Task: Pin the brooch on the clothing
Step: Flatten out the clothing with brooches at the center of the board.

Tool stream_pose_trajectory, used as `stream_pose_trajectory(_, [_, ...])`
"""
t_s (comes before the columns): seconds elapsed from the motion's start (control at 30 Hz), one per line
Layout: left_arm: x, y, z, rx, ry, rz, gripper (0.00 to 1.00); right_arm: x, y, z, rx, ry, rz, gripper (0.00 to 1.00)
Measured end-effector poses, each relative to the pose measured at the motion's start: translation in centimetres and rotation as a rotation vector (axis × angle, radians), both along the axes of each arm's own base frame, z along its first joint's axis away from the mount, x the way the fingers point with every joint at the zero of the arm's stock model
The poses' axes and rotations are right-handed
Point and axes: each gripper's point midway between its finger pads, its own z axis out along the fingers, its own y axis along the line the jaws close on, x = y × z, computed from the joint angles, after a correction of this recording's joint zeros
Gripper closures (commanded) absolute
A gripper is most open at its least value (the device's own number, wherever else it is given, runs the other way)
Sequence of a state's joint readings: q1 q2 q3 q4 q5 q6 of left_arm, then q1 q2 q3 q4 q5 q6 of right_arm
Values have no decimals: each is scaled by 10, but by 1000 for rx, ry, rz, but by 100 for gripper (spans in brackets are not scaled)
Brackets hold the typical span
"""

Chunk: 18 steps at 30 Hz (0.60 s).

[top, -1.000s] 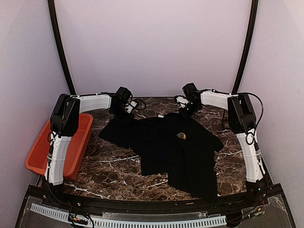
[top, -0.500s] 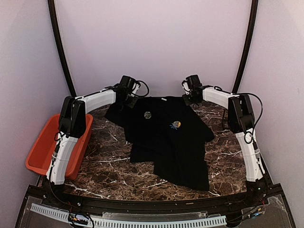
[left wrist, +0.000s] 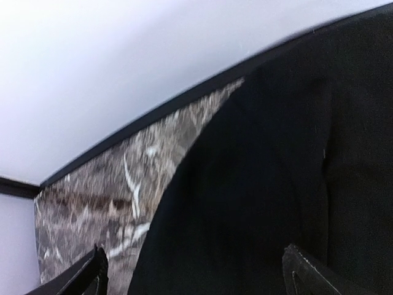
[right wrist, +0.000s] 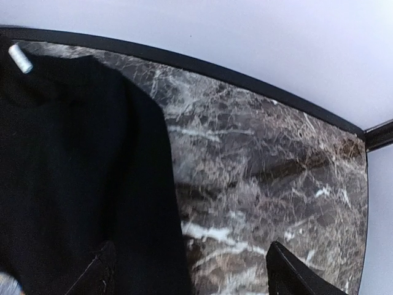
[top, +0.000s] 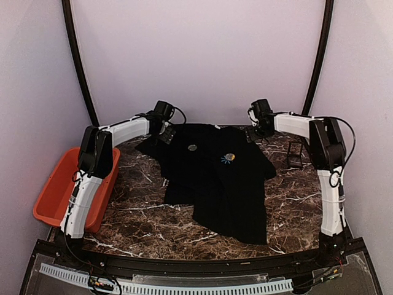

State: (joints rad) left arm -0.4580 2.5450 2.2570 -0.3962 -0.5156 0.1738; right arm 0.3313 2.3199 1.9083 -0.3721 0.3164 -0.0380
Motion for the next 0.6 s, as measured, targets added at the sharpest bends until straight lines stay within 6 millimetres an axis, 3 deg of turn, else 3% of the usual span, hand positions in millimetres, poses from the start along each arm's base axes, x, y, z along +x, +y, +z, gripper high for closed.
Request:
stream_pose_trajectory(0.13, [-35,11,21,-56,54,21,1,-59,0,35,75,17,38,16])
stream_pose_trajectory(0.27, [-92,8,68,-195,69,-15,1,-122,18,75,163,-31,114,14])
stream_pose_trajectory(0.37, [-146,-9,93,-303,60,-73,1,-153,33,72,201,-18,165,14])
stream_pose_trajectory(0.47, [-196,-36,77,-393,118,-133,1,-172,34,45,196,46,173,13])
stream_pose_trajectory(0.53, [-223,-52,48,-430,195,-154,1,-179,31,30,184,88,168,13])
stream_pose_trajectory(0.6, [-243,-54,11,-451,284,-131,1,-180,31,25,181,100,168,13])
